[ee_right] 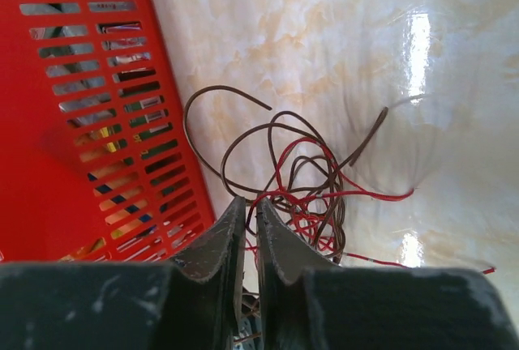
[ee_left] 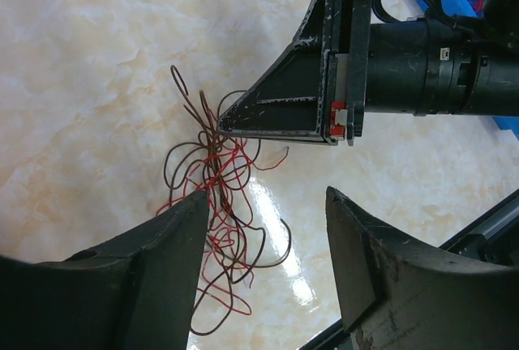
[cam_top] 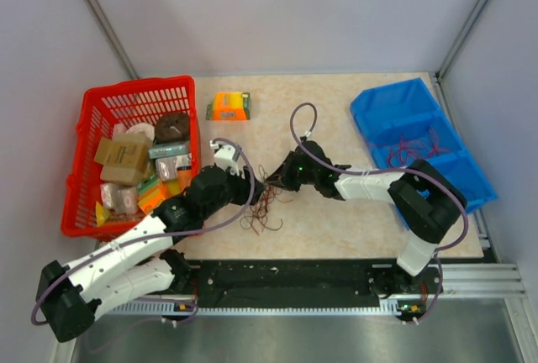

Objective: Untangle the cables

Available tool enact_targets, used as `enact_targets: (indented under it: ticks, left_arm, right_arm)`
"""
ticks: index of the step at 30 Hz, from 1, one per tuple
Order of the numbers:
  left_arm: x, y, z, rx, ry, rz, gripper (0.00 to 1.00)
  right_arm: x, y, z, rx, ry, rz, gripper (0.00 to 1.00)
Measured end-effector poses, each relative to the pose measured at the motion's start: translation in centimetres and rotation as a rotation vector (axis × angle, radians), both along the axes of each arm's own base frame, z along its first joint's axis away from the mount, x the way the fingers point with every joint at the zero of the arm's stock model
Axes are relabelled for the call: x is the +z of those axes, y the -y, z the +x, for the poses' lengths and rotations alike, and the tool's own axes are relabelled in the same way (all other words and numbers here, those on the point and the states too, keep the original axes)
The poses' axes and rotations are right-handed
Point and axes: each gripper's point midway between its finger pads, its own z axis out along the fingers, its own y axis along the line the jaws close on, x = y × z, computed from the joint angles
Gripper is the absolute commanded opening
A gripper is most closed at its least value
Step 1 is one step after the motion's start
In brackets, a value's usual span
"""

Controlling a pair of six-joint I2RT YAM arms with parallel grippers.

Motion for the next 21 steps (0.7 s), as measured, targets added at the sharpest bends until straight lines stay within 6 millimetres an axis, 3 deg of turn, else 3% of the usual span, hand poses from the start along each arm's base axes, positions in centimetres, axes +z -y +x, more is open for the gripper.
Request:
enact_targets:
  ticks: [1,4,7,15,19,21]
  left_arm:
    - [-0.1,0.0,0.0,0.005,-0.007,-0.001,0.65]
    - [-0.8,0.5,0.3,0.007,-0.064,-0.011,0.70]
    - [-1.2,1.6,1.1,0.010,-0.126,-0.003,0.69]
    - [-2.3,2.9,6.5,0.132,-0.256,0.038,0.66]
    - [-4.0,2.4,7.2,0.162,-0.275,0.073,0.78]
    - [-4.2,2.7,7.2,0.146,-0.274,0.069,0.80]
  right_arm:
    - [0.0,0.0,0.1,-0.002,0.003,0.002,0.00]
    - [0.0,0.1,0.3,-0.005,0.015,-0.006,0.00]
    - [0.1,0.6,0.8,-0.004,0.041,-0.011,0.00]
    - [3.0,3.3,-1.4,0.042,0.181,0.055,0.00]
    - [4.4,3.3,-1.8,0.068,0.236,0.088,0.00]
    - [5.0,3.5,-2.1,0.075,0.257,0.095,0.00]
